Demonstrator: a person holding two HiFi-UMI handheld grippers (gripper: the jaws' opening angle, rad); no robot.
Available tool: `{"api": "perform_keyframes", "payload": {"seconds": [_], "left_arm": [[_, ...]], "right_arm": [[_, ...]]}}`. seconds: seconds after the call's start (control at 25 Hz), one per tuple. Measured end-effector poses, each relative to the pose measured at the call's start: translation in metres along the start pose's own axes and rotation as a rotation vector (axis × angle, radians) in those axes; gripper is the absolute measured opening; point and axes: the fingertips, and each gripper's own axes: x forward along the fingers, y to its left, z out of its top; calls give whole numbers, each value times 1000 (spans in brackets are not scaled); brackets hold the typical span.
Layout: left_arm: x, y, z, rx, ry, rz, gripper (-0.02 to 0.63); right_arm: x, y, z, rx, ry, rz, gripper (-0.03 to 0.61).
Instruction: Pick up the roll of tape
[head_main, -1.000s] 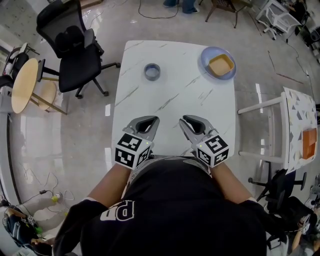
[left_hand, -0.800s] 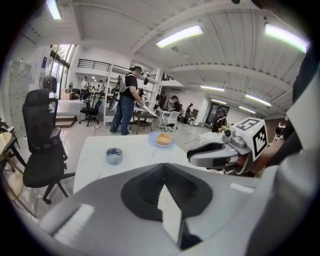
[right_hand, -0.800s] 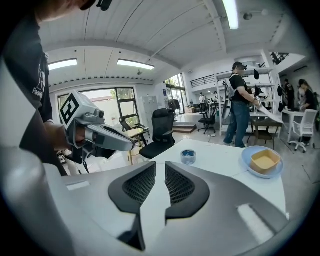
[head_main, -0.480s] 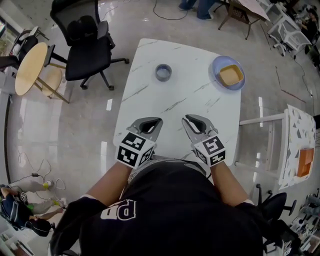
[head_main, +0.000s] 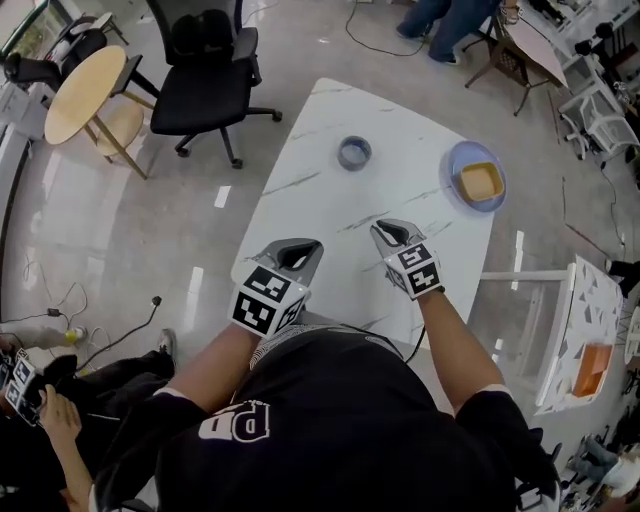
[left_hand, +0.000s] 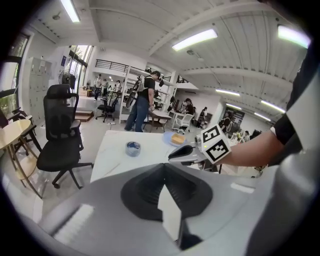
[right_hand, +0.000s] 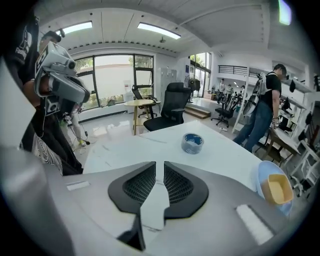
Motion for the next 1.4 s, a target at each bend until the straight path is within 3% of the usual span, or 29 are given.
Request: {"api": "perform_keyframes", "payload": {"seconds": [0.28, 0.84, 1.4], "left_arm": [[-13, 15, -13, -40, -1, 41, 55], [-17, 28, -26, -75, 27, 67, 55], [-17, 47, -28, -138, 33, 113, 55]], "right_arm": [[45, -28, 16, -119, 74, 2, 37], [115, -62, 44, -248, 156, 23, 37], [168, -99, 46, -415, 308, 55, 37]]}}
